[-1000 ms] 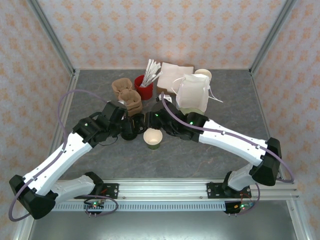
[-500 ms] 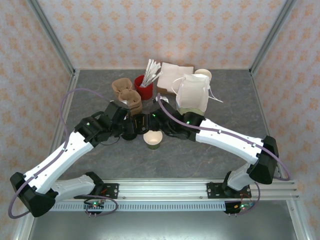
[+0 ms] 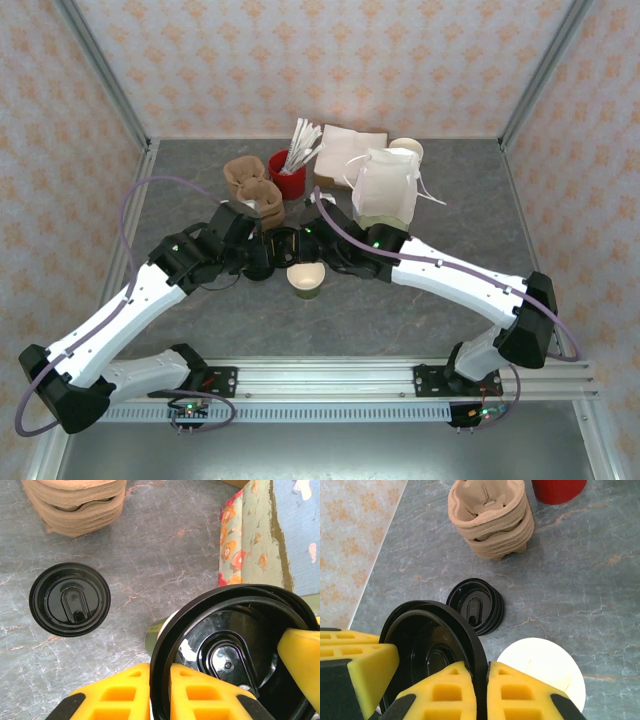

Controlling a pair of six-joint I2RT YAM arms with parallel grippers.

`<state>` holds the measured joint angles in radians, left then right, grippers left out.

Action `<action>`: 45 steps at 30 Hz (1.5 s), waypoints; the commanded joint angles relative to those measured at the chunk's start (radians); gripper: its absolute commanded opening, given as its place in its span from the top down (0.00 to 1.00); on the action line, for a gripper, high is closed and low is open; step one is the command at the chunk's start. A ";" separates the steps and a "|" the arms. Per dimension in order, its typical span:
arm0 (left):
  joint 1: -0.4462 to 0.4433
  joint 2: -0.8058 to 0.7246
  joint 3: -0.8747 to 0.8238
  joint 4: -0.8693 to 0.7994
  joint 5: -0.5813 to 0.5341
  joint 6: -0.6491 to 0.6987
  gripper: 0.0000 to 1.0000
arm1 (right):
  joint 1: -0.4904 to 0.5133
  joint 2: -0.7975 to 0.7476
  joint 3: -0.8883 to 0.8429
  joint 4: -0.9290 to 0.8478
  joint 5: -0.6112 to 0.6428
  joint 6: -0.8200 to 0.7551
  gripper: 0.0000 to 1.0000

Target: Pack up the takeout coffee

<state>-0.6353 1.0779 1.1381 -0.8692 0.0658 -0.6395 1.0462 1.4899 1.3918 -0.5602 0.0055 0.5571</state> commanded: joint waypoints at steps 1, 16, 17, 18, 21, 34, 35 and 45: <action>-0.015 -0.004 0.037 -0.004 -0.013 -0.014 0.85 | -0.002 -0.006 0.018 0.015 -0.010 -0.011 0.94; -0.017 -0.055 0.071 0.021 -0.020 0.041 0.45 | -0.014 -0.039 0.018 -0.028 0.034 -0.027 1.00; -0.017 -0.068 0.077 0.023 -0.028 0.049 0.43 | -0.019 -0.043 0.016 -0.034 0.034 -0.025 1.00; -0.017 -0.077 0.083 0.023 -0.036 0.055 0.41 | -0.023 -0.047 0.014 -0.040 0.032 -0.025 1.00; -0.017 -0.100 0.103 0.019 -0.051 0.084 0.38 | -0.040 -0.060 0.002 -0.052 0.031 -0.020 1.00; -0.017 -0.208 0.047 0.186 0.006 0.588 0.37 | -0.081 -0.133 -0.025 -0.140 0.039 -0.033 1.00; -0.017 -0.208 0.052 0.190 0.024 0.618 0.37 | -0.085 -0.139 -0.031 -0.140 0.040 -0.034 1.00; -0.017 -0.194 0.052 0.203 0.343 1.130 0.29 | -0.122 -0.148 -0.001 -0.241 -0.023 -0.073 1.00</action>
<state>-0.6418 0.8787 1.1767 -0.6674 0.2768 0.2405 0.9363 1.3552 1.3632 -0.7273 -0.0017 0.5171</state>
